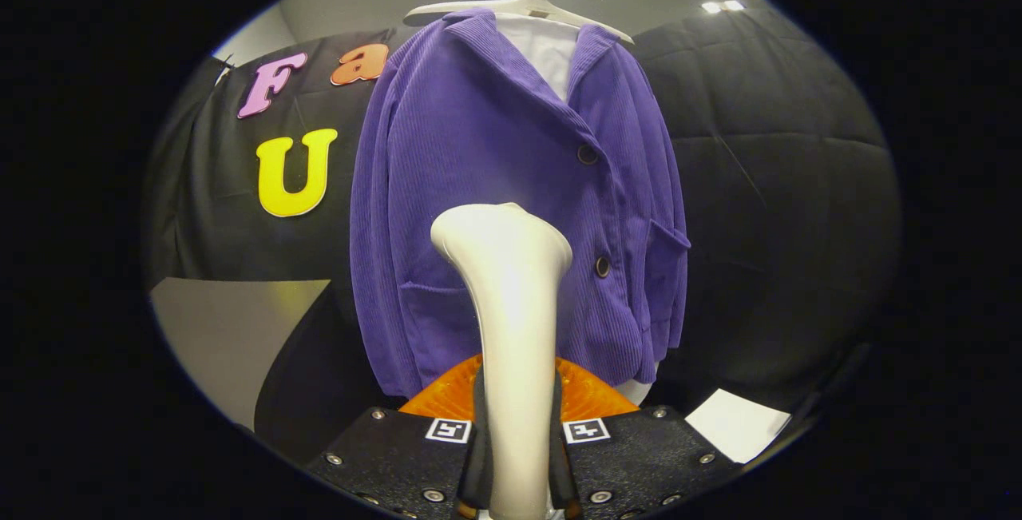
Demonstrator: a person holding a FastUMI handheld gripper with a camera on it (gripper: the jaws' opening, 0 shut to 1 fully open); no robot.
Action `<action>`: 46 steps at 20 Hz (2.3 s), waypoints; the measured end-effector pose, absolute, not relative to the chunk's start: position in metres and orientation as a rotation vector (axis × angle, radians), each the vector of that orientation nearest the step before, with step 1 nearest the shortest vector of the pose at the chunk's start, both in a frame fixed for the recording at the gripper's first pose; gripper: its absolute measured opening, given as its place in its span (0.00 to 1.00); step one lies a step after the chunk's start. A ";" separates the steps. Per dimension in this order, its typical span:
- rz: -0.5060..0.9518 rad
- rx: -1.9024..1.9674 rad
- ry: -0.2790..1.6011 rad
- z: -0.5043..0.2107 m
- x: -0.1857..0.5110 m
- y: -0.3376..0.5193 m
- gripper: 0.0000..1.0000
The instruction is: Iron the clothes twice with a garment steamer, once on the left side and once on the right side.
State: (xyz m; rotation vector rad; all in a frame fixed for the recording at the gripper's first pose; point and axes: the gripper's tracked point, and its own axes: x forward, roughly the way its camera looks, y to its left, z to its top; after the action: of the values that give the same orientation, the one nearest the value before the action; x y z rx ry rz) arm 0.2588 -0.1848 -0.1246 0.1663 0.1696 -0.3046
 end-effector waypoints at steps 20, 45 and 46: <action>-0.352 0.191 0.370 -0.221 0.254 -0.161 0.28; -0.525 0.186 -0.011 -0.025 0.176 -0.288 0.27; -0.506 0.182 -0.025 -0.012 0.175 -0.290 0.27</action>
State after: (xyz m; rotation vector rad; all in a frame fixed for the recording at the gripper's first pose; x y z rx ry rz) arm 0.1750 -0.2905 -0.0124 0.1816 -0.0251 -0.5061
